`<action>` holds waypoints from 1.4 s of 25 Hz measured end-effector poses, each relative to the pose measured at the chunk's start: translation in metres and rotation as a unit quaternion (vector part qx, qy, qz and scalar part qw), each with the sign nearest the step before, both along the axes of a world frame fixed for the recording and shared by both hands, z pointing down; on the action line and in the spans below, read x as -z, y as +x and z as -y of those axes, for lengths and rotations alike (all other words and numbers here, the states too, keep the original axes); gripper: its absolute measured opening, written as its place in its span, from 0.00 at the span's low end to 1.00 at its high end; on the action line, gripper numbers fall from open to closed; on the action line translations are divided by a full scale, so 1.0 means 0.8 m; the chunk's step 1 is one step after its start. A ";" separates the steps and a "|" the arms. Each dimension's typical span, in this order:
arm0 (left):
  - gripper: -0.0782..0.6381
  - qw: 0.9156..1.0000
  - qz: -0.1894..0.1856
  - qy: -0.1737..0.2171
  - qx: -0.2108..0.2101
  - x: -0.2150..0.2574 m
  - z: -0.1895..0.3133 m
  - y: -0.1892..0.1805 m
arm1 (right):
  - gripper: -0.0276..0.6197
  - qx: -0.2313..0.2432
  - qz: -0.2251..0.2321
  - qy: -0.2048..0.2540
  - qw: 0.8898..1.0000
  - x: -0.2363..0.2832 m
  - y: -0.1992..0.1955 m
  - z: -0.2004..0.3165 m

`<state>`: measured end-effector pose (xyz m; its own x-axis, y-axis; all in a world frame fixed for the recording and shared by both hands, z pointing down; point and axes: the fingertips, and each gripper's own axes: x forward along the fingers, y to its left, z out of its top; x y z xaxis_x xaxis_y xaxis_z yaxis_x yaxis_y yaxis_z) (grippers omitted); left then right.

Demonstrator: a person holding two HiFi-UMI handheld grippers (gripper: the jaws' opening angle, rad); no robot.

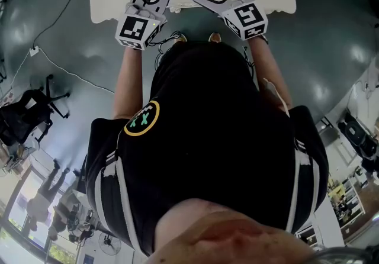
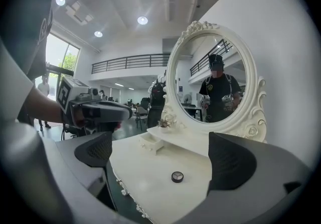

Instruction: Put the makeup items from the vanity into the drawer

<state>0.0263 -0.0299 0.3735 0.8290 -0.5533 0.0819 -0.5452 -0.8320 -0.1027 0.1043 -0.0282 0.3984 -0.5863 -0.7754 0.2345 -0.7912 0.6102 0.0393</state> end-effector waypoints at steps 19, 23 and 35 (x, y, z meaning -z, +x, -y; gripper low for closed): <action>0.13 1.000 0.010 -0.007 0.024 -0.002 0.016 -0.017 | 0.97 0.002 -0.060 -0.095 0.994 -0.166 0.002 0.127; 0.13 0.999 0.014 -0.011 0.027 -0.004 0.016 -0.017 | 0.97 -0.002 -0.086 -0.139 0.986 -0.235 0.005 0.150; 0.13 0.998 0.018 -0.031 0.053 -0.019 0.027 -0.038 | 0.97 -0.019 -0.135 -0.218 0.966 -0.339 0.007 0.190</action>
